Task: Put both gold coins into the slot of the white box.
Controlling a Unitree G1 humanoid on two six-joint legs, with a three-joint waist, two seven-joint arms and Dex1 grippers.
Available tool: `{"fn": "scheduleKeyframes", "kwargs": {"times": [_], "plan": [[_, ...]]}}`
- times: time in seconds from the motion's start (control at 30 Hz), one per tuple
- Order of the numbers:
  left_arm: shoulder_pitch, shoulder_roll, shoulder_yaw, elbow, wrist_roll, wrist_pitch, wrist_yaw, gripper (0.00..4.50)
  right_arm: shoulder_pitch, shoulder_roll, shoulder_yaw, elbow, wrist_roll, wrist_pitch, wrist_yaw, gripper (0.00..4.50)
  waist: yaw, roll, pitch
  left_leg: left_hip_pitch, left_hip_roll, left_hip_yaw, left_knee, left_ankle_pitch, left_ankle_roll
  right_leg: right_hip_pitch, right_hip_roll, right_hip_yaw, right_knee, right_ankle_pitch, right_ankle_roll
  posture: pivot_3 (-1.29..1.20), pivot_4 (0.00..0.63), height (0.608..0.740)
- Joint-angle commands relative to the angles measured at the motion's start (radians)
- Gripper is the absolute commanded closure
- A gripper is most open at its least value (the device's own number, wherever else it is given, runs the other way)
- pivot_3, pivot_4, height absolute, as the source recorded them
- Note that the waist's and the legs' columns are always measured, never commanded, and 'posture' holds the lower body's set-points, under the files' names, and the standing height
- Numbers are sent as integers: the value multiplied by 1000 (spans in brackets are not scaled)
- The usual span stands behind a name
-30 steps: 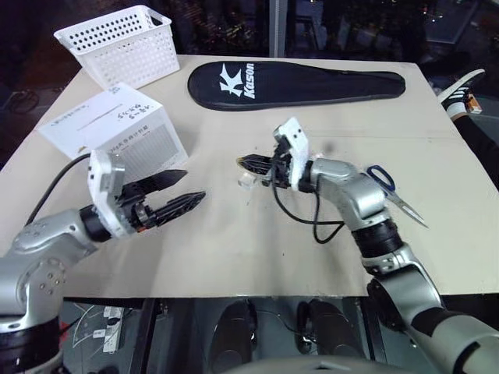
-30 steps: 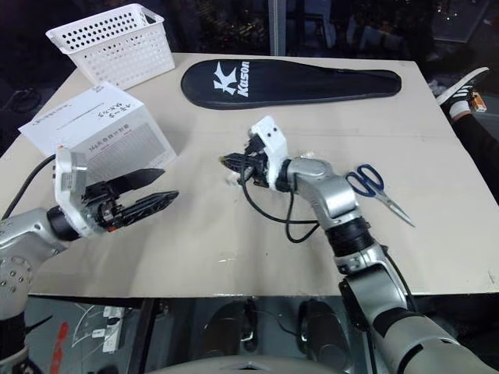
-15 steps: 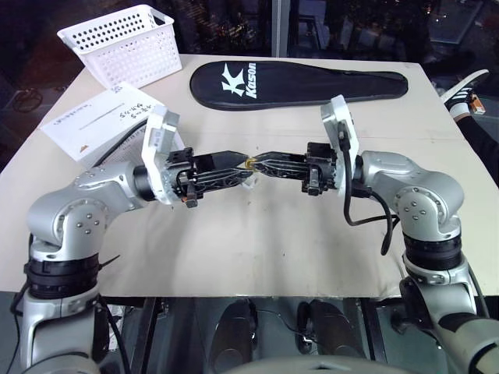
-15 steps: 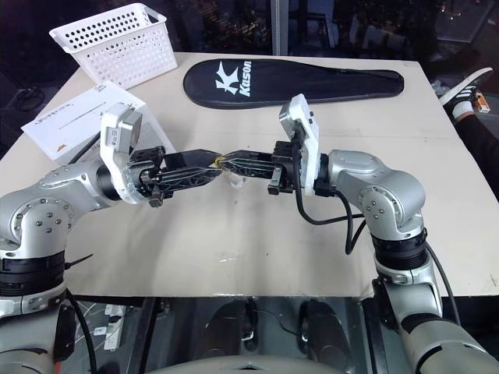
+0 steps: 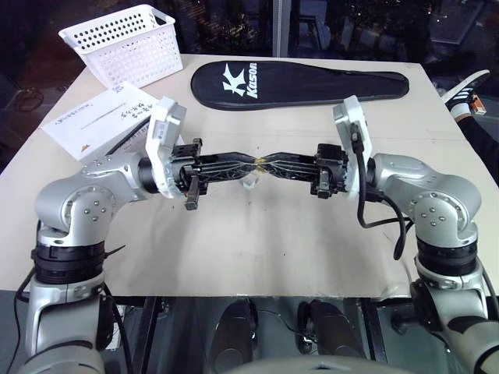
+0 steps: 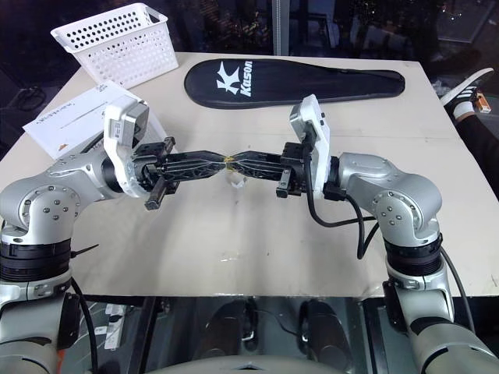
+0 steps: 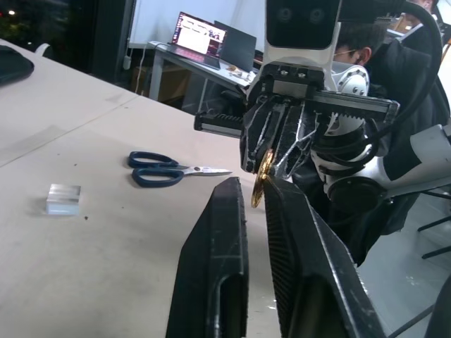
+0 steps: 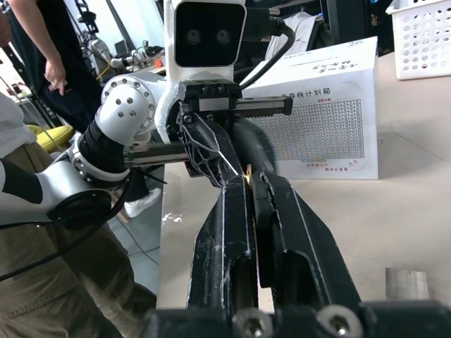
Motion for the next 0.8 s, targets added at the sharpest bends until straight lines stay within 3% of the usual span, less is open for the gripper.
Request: {"fn": "scheduleKeyframes", "kwargs": {"times": [0.03,0.53,0.63,0.8], "plan": [[-23,4,7,-14,-10,3,-10,3737,-3,-7,-3,-42,27,-16,-3,4500,0,0,0,0,0,0,0,0,0,0,0,0,0,0,0,0,150,740],[-30,-5,-5,-11,-9,14,-29,3737,-8,-7,10,-49,55,-15,-15,4500,0,0,0,0,0,0,0,0,0,0,0,0,0,0,0,0,150,740],[-31,-8,-8,-8,-11,18,-41,4451,-9,-6,12,-52,63,-12,-22,4500,0,0,0,0,0,0,0,0,0,0,0,0,0,0,0,0,150,740],[-33,-11,-11,0,-6,19,-55,4451,-10,-6,14,-53,80,-8,-29,4500,0,0,0,0,0,0,0,0,0,0,0,0,0,0,0,0,150,740]]}}
